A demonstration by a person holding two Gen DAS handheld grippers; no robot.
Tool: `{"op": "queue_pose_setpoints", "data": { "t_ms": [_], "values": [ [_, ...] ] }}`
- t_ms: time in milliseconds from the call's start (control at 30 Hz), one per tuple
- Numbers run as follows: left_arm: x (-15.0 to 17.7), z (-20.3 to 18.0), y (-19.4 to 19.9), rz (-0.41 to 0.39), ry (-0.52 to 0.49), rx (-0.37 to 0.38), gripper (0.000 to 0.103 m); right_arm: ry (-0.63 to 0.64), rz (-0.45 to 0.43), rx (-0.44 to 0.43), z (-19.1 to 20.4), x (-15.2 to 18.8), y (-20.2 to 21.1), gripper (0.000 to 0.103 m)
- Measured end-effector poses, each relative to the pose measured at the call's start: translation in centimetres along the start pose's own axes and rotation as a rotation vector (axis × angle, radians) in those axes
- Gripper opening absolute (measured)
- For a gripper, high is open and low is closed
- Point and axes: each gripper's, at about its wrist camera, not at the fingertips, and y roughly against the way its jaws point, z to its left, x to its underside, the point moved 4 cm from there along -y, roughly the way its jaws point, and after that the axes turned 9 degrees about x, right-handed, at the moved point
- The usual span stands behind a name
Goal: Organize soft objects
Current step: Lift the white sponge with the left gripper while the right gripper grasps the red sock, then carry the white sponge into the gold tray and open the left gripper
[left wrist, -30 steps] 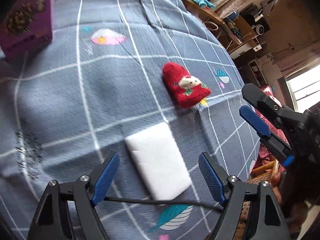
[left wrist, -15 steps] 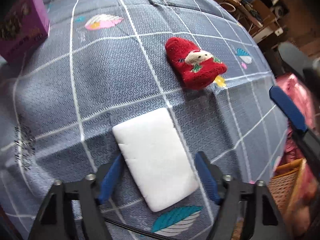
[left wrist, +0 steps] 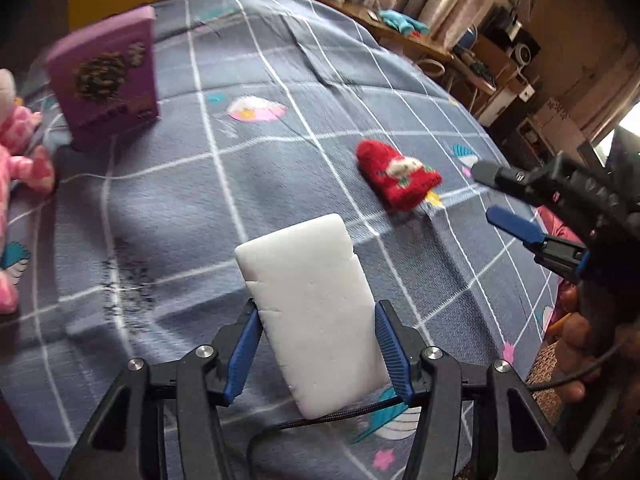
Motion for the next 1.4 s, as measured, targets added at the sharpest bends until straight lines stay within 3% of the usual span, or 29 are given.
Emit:
{"op": "queue_pose_setpoints", "data": {
  "t_ms": [167,467,500,533,567,667,833,933,1100,1233,1333,1400],
  "values": [
    [-0.4,1.7,2.9,-0.089,-0.014,-0.027,0.057,0.142,0.018,0.073,2.9,-0.3,-1.3,0.063],
    [1.1,4.8,7.9,-0.196,-0.025,-0.076,0.058,0.379,0.083,0.356,5.5,-2.1,-9.0,0.063],
    [1.3,5.1,8.4,-0.204,-0.024,-0.083,0.058,0.395,0.097,0.374,5.5,-2.0,-9.8,0.06],
    [1.5,5.4,8.7,-0.208,-0.019,-0.089,0.058,0.409,0.112,0.377,5.6,-1.9,-10.5,0.044],
    [1.8,5.8,9.0,-0.21,-0.013,-0.09,0.058,0.436,0.132,0.363,5.8,-1.6,-11.1,0.035],
    [2.3,6.8,9.8,-0.224,0.006,-0.096,0.058,0.493,0.092,0.387,6.7,-1.1,-10.6,0.021],
    [3.5,8.2,10.8,-0.232,0.048,-0.111,0.058,0.557,0.048,0.317,9.7,0.7,-7.8,0.021],
    [4.0,8.9,11.7,-0.251,0.067,-0.125,0.058,0.598,0.096,0.155,12.6,3.9,-6.0,0.021],
    [4.9,9.6,13.9,-0.3,0.054,-0.196,0.058,0.658,0.196,-0.026,16.4,10.5,-4.9,0.021],
    [5.8,9.8,15.7,-0.339,0.038,-0.237,0.058,0.717,0.241,-0.045,17.9,14.1,-5.9,0.021],
    [6.4,9.8,17.0,-0.368,0.026,-0.257,0.058,0.762,0.261,0.03,17.6,15.7,-7.4,0.022],
    [6.7,9.9,17.6,-0.38,0.028,-0.262,0.058,0.766,0.251,0.029,17.5,15.7,-7.5,0.022]
  ]
}}
